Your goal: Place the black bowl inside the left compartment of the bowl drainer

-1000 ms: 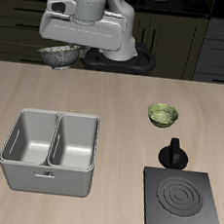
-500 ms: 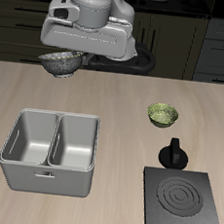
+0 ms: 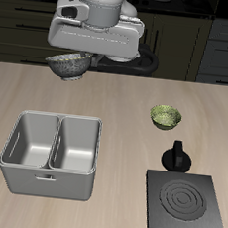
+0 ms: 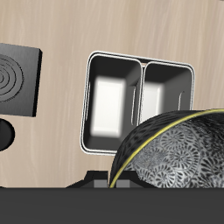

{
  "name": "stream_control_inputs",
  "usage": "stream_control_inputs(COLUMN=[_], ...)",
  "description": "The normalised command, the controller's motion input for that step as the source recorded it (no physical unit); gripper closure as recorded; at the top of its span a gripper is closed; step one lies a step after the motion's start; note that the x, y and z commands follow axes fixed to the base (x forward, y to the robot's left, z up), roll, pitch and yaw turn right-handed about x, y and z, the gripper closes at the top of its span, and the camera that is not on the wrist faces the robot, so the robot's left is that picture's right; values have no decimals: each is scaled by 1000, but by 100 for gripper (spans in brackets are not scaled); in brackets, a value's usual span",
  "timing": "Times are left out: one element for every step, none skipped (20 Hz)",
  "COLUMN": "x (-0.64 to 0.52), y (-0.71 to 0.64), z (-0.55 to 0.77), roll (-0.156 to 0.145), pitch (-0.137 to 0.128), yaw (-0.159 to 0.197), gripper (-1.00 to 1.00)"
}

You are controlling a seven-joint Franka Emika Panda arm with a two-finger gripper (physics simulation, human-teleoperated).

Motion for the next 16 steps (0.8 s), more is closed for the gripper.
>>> stream_control_inputs(x=[131,166,209,62,402,178,215,180,194,192,196,127,163,115,92,85], y=[-6,95,40,35,70,-9,-1,-33,-16,-25,5,-4,-2,-55,-25,13], z=[53,99,39,-35,-132,-51,-49,-48,-26,-28,-37,-9,-5,-39,-13,-72], roll=[-33,30,-10,-8,38,-10,16,-3,-37,-8,-1,5,4,-20,-6,7], pitch=[14,-15,-43,21,16,15,12,22,6,-1,28,-6,-15,23,4,-3], yaw=[-21,-28,41,-12,57,11,-2,-18,-8,3,-14,3,15,-16,-7,23], gripper=[100,100,100,100,100,100,100,100,100,100,100,100,100,100,100,100])
